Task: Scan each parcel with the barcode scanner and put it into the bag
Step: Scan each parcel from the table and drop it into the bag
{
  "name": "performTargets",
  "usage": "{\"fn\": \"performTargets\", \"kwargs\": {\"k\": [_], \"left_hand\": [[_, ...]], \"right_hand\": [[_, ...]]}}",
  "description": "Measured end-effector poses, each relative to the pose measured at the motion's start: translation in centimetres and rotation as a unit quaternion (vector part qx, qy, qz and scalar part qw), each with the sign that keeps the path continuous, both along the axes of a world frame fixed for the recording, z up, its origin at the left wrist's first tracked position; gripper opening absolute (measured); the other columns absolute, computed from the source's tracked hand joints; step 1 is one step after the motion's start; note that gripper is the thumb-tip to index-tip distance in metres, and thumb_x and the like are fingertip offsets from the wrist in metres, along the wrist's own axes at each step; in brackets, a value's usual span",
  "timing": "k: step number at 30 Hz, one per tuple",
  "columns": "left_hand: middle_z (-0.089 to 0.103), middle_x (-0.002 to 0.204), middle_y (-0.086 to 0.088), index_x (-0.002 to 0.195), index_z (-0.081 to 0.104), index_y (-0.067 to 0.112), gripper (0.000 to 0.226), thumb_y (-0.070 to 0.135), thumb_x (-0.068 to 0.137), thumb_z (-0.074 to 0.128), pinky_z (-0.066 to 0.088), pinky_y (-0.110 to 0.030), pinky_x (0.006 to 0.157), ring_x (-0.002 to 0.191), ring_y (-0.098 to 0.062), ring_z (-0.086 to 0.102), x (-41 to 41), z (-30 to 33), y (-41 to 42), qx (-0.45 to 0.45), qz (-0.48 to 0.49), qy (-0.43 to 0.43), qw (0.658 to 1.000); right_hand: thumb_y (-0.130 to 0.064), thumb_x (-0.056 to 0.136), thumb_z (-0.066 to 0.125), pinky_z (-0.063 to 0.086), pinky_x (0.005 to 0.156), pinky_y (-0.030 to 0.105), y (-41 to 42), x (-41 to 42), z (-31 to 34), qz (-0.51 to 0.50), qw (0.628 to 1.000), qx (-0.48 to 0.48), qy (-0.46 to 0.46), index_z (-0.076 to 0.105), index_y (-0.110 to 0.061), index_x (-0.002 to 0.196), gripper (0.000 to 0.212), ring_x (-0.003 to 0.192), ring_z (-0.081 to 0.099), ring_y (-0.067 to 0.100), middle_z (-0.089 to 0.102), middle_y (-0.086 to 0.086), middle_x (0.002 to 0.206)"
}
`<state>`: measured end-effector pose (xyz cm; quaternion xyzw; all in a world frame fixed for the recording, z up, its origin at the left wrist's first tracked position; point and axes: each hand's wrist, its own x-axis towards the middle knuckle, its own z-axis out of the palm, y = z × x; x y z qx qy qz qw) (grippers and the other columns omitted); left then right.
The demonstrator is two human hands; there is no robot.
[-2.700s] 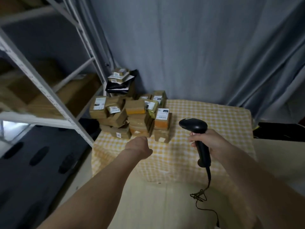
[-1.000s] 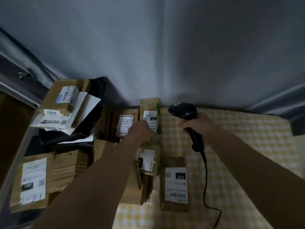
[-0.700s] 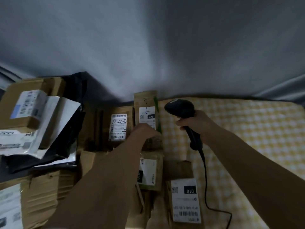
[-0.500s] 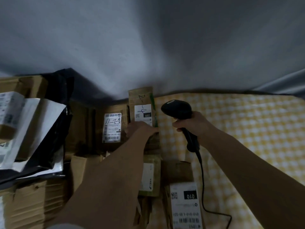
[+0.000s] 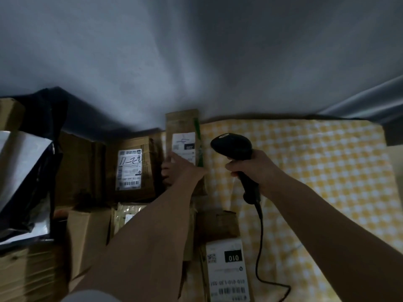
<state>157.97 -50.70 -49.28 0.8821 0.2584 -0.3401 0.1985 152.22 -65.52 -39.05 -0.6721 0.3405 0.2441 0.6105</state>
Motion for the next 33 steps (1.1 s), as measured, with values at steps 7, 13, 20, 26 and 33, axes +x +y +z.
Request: {"fn": "performTargets", "kwargs": {"k": [7, 13, 20, 26, 33], "left_hand": [[0.017, 0.148, -0.012, 0.148, -0.007, 0.039, 0.131, 0.06, 0.053, 0.082, 0.029, -0.062, 0.107, 0.137, -0.041, 0.019, -1.3, 6.7, -3.3, -0.082, -0.161, -0.1, 0.978], [0.016, 0.144, 0.001, 0.147, -0.007, 0.047, 0.128, 0.052, 0.056, 0.083, 0.04, -0.055, 0.102, 0.134, -0.036, 0.017, -4.9, 14.0, -4.6, -0.131, -0.189, -0.14, 0.963], [0.025, 0.118, -0.004, 0.145, 0.004, 0.029, 0.122, 0.055, 0.053, 0.079, 0.037, -0.043, 0.099, 0.123, -0.025, 0.025, -11.9, 23.1, -4.8, -0.056, -0.228, -0.241, 0.942], [0.019, 0.14, -0.005, 0.152, -0.009, 0.015, 0.143, 0.052, 0.051, 0.085, 0.031, -0.047, 0.108, 0.135, -0.023, 0.02, -17.2, 27.2, -2.7, 0.05, -0.261, -0.296, 0.917], [0.025, 0.138, -0.011, 0.146, 0.011, 0.016, 0.125, 0.052, 0.053, 0.087, 0.031, -0.043, 0.107, 0.13, -0.028, 0.026, -21.6, 32.4, 2.2, 0.158, -0.294, -0.384, 0.861]], "right_hand": [[0.003, 0.077, 0.069, 0.044, 0.068, 0.035, -2.8, -1.7, 3.9, -0.089, 0.994, -0.052, -0.045, 0.065, 0.001, 0.094, 0.018, 0.074, 0.056, 0.025, 0.06, 0.013, 0.08], [0.005, 0.077, 0.068, 0.046, 0.077, 0.041, -3.9, -4.5, 9.6, -0.117, 0.987, 0.002, -0.108, 0.064, -0.005, 0.091, 0.017, 0.074, 0.054, 0.023, 0.058, 0.009, 0.077], [0.007, 0.08, 0.065, 0.048, 0.065, 0.025, -3.4, -9.5, 15.4, -0.125, 0.964, 0.119, -0.205, 0.064, -0.007, 0.089, 0.017, 0.079, 0.064, 0.017, 0.066, 0.003, 0.082], [0.002, 0.078, 0.07, 0.052, 0.076, 0.033, -3.2, -13.9, 18.1, -0.104, 0.962, 0.153, -0.201, 0.067, -0.009, 0.098, 0.023, 0.086, 0.067, 0.019, 0.07, 0.002, 0.089], [-0.004, 0.074, 0.075, 0.046, 0.075, 0.034, -2.1, -18.4, 21.7, 0.107, 0.972, 0.026, -0.206, 0.068, -0.01, 0.093, 0.021, 0.078, 0.06, 0.025, 0.062, 0.01, 0.078]]}}
